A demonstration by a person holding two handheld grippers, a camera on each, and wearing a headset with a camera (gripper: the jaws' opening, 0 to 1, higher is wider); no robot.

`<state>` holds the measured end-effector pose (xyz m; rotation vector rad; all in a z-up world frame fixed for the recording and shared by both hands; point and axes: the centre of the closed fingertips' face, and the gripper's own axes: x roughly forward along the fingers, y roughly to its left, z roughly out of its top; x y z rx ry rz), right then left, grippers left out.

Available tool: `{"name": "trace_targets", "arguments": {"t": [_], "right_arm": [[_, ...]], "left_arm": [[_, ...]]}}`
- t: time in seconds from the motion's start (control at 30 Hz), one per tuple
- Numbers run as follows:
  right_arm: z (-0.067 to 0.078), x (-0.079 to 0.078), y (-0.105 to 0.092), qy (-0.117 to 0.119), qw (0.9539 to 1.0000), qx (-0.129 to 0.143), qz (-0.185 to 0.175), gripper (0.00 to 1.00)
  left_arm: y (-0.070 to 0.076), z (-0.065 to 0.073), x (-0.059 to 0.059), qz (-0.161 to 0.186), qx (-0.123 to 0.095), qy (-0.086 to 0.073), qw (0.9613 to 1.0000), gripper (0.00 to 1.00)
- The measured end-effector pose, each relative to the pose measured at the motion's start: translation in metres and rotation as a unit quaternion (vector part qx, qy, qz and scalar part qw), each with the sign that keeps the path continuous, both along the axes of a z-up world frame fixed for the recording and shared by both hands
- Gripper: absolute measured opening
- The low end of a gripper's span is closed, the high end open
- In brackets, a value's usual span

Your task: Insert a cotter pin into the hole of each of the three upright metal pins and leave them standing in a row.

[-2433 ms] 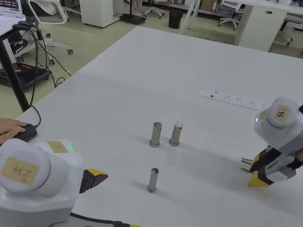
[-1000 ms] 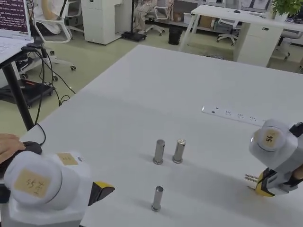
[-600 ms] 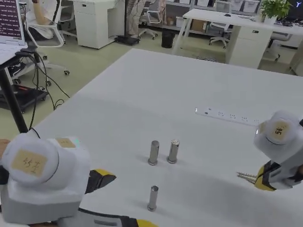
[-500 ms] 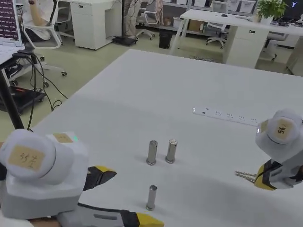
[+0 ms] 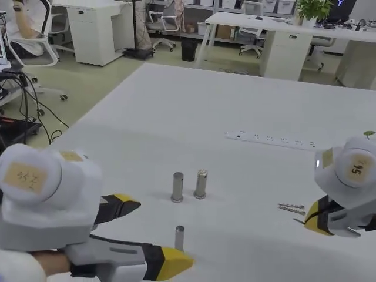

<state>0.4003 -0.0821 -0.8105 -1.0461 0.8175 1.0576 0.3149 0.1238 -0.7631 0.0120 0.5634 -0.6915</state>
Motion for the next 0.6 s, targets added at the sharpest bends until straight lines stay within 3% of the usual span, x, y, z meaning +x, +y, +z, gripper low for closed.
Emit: {"name": "trace_targets", "arguments": {"t": [0.2, 0.37, 0.6], "right_arm": [[0.012, -0.005, 0.006, -0.035, 0.9992, 0.015, 0.01, 0.01], [0.023, -0.012, 0.012, -0.058, 0.9977, 0.031, 0.018, 0.01], [0.029, -0.025, 0.018, -0.063, 0.9968, 0.042, 0.026, 0.01]], "left_arm": [[-0.003, 0.007, 0.007, -0.008, -0.01, -0.007, 0.9999, 0.73], [-0.012, 0.012, 0.012, -0.01, -0.033, -0.004, 0.9994, 0.72], [-0.031, 0.016, 0.013, -0.024, -0.064, 0.012, 0.9976, 0.65]]}}
